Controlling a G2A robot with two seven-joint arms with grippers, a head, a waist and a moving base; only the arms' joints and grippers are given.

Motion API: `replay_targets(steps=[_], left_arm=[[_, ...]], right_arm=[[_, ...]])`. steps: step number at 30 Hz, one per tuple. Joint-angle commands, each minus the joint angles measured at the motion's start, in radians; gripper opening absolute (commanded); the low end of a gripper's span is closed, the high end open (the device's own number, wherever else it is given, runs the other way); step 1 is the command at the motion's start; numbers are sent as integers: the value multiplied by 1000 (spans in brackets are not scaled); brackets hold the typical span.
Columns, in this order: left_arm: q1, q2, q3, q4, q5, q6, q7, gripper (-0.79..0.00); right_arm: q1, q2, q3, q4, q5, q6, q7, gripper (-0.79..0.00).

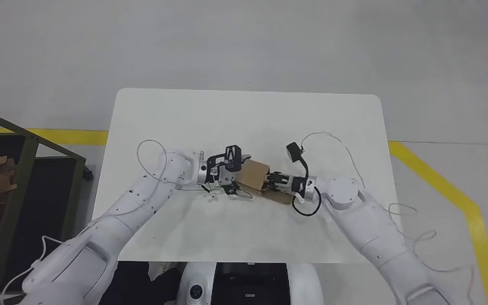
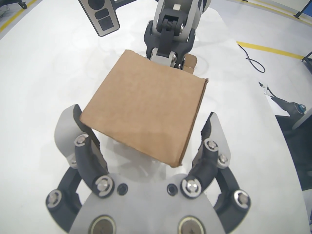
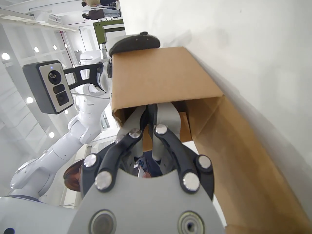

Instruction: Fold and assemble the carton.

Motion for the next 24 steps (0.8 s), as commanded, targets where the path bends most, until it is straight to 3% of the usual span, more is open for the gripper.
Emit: replay_targets(steps=[1,8,15,24], left_arm=[[0,0,-2,0,-1,-2,-2,0],[3,3,-15,-7,-2,-5,-5,0],[11,8,-30,-11,3,-3,-6,0],[16,9,-36,-14,9,-6,-1,0]], right_arm=[[1,2,8,8,-3,-2,10,-785],[-53,35,96,-45,-50,13,6,-785],[-201,86,243,-229,-123,46,-28,-785],[-422,134,386,-511,-352,261,-133,-785]])
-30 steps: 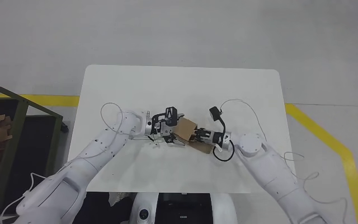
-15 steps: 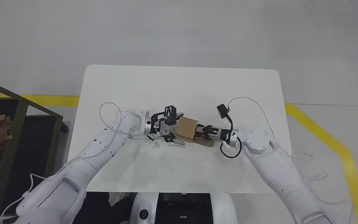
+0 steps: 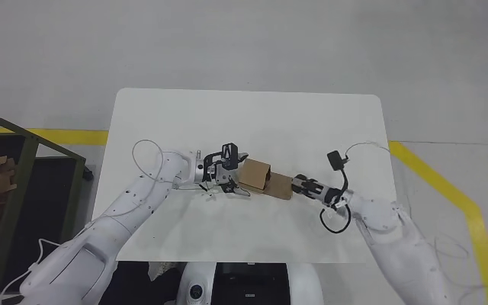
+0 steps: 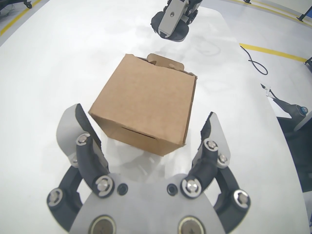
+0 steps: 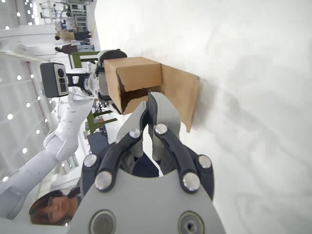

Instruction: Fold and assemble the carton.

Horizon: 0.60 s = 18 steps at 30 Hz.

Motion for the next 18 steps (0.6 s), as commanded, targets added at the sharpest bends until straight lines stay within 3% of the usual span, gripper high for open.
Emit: replay_targets(steps=[1,14,18], left_arm=[[0,0,1,-3,3,0,3,0],[-1,-3,0,-7,12,-2,8,0],[-2,-4,0,-5,11,-6,7,0]], right_arm=[[-22,3,7,-29,-31,40,-5,-785],[19,-3,-61,0,-121,127,-14,-773],[27,-5,-73,11,-127,131,-9,-714]])
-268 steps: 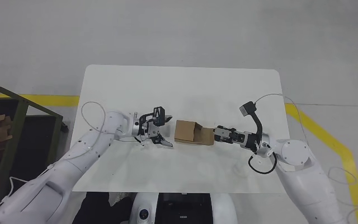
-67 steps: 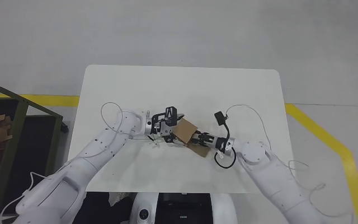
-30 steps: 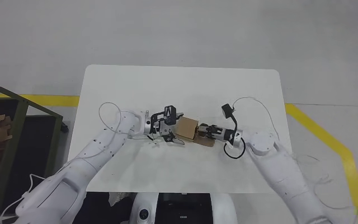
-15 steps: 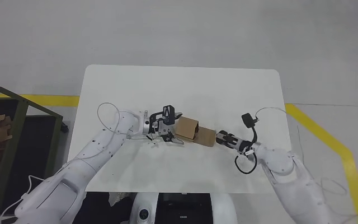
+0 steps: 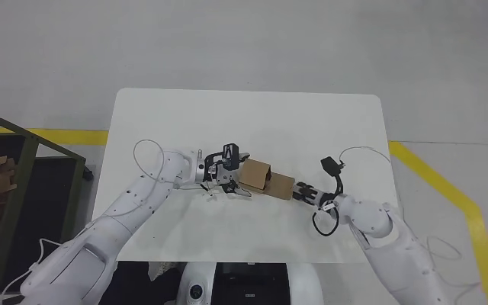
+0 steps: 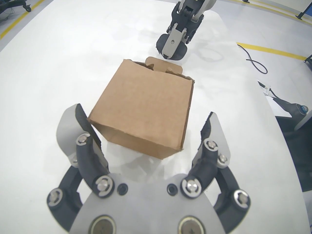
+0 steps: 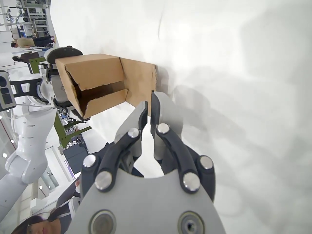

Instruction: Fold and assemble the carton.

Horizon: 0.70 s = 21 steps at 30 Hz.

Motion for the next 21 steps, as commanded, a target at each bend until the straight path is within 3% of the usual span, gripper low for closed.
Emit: replay_targets(steps=[1,16,21], left_arm=[[-1,-1,0,1,0,-1,0,0],[0,-2,-3,3,5,-3,7,0],[1,-2,-4,2,7,-7,11,0]], right_arm=[[4,-1,-4,5,-3,2,2,-705],[36,-7,-38,37,5,-1,20,-699],[56,-12,-55,56,15,-10,25,-742]])
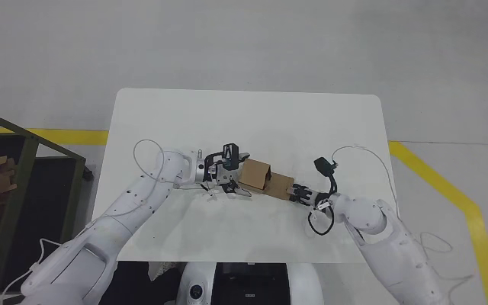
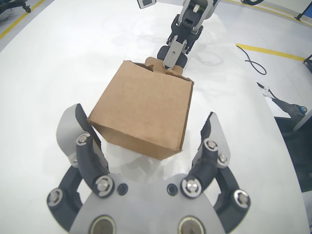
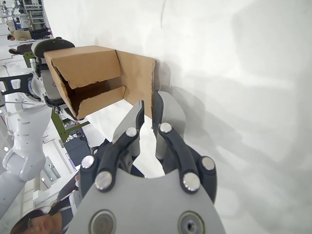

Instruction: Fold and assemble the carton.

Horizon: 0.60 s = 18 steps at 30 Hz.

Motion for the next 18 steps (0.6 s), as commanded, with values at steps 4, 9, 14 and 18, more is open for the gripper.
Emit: replay_targets(steps=[4,9,14,18], left_arm=[[0,-1,1,1,1,-5,2,0],[-1,-1,0,2,2,-6,4,0],[-1,-2,0,1,6,-5,5,0],[0,-2,0,1,7,-4,6,0]], right_arm=[[26,-7,-24,25,7,7,-2,-742],[42,-11,-31,49,47,-37,15,-705],[52,-13,-34,60,73,-63,23,-705],[60,-17,-40,64,116,-106,38,-714]])
